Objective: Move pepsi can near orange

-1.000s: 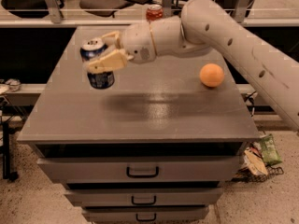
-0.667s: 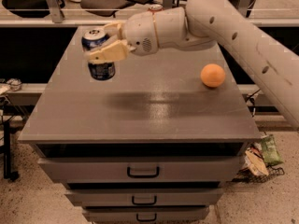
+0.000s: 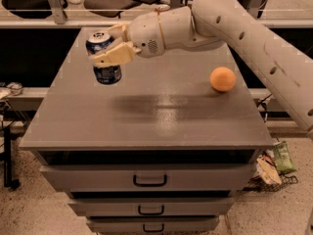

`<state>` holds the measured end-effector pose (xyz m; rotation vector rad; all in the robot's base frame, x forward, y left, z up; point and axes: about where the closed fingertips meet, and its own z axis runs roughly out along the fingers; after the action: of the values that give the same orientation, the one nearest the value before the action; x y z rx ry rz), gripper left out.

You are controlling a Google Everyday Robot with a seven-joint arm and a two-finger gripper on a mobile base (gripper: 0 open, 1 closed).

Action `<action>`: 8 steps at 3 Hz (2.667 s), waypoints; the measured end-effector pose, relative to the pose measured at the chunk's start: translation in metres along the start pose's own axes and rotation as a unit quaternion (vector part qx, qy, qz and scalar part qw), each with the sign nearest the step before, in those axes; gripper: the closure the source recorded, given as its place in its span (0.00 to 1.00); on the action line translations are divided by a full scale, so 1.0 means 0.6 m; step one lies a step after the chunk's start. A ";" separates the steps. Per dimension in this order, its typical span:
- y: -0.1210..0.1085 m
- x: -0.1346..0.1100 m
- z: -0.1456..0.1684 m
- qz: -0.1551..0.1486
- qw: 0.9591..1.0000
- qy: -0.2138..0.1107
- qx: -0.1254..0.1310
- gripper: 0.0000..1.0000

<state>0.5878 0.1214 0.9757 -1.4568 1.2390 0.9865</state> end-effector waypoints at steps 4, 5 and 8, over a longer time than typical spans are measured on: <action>-0.115 0.111 -0.250 0.030 0.978 0.141 0.149 1.00; -0.117 0.149 -0.294 0.042 0.977 0.107 0.182 1.00; -0.130 0.177 -0.391 0.024 0.975 0.069 0.208 0.61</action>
Offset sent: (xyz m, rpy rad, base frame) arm 0.0825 -0.1441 -0.0015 -0.2755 -0.0576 -0.3178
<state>0.6816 -0.1277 0.9381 -1.1815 1.4846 0.6135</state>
